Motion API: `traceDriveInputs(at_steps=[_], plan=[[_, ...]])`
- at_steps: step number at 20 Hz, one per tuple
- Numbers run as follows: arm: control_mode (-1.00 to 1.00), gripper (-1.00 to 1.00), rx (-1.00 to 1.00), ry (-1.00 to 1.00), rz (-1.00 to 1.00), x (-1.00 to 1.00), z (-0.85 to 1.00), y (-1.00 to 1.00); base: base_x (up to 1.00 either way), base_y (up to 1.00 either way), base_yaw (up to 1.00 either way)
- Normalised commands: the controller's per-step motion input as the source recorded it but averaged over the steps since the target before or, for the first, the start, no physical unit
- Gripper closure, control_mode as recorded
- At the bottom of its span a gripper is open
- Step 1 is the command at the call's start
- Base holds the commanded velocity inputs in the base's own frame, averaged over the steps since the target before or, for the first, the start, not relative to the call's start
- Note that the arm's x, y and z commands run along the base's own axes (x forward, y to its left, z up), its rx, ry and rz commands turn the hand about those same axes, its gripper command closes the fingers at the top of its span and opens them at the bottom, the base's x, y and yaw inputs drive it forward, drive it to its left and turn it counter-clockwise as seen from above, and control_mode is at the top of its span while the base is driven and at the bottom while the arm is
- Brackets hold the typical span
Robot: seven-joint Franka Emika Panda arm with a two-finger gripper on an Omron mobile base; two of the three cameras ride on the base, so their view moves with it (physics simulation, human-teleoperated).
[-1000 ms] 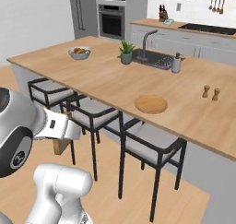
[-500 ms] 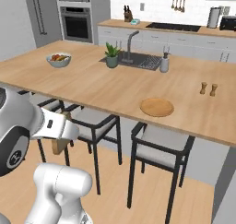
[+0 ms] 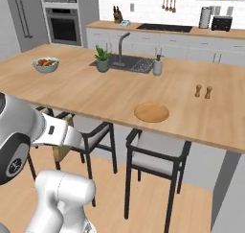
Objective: Start the toaster. Once the lever pops up, take the bread to the plate on the dining counter.
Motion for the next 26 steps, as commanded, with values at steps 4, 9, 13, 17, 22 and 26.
traceDriveInputs(at_steps=[4,9,13,17,22,26], plan=[[1.00,1.00,0.00,0.00,0.00,0.00,0.00,0.00,0.57,0.00,-0.14],[1.00,1.00,0.00,0.00,0.00,0.00,0.00,0.00,0.53,0.00,-0.12],[1.00,1.00,0.00,0.00,0.00,0.00,0.00,0.00,0.32,0.00,-0.27],[1.00,1.00,0.00,0.00,0.00,0.00,0.00,0.00,0.42,-0.06,-0.24],[1.00,1.00,0.00,0.00,0.00,0.00,0.00,0.00,0.58,-0.03,-0.13],[1.00,1.00,0.00,0.00,0.00,0.00,0.00,0.00,0.54,-0.21,-0.01]])
